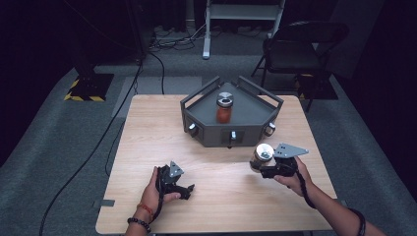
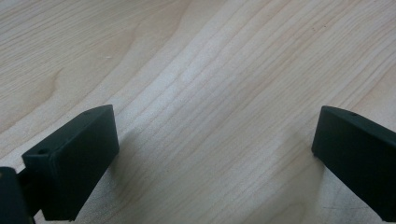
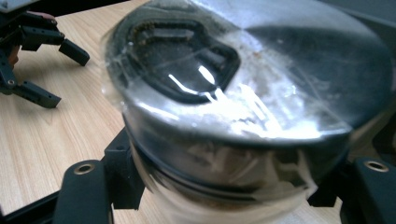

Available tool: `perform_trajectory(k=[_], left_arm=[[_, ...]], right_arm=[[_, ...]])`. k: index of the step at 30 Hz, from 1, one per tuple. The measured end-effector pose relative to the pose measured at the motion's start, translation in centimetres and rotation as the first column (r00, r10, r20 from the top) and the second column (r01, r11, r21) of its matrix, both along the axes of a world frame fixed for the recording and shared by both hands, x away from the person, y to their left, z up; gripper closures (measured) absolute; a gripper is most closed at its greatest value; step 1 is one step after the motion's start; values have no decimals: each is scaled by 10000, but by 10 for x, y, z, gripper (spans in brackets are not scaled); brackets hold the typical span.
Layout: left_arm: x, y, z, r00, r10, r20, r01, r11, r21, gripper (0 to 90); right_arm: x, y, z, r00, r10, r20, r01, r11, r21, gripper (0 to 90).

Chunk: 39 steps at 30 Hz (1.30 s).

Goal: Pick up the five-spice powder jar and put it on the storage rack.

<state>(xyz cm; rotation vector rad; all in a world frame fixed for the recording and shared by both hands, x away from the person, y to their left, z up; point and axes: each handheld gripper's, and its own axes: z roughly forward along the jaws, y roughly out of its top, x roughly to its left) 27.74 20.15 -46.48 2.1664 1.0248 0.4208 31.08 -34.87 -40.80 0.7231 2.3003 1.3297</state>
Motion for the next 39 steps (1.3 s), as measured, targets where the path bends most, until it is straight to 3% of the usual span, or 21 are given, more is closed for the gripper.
perform_trajectory(k=[10,19,39], left_arm=[[0,0,0,10000,-1,-4,1,10000,-4,4],[0,0,0,10000,1,2,-1,10000,-1,4],[0,0,0,10000,-8,-9,8,10000,-3,4]], right_arm=[[1,5,17,9996,-205,218,201,9996,211,308],[6,19,42,9976,-668,173,671,9976,-173,308],[13,31,76,9904,-1322,396,1323,9912,3,308]])
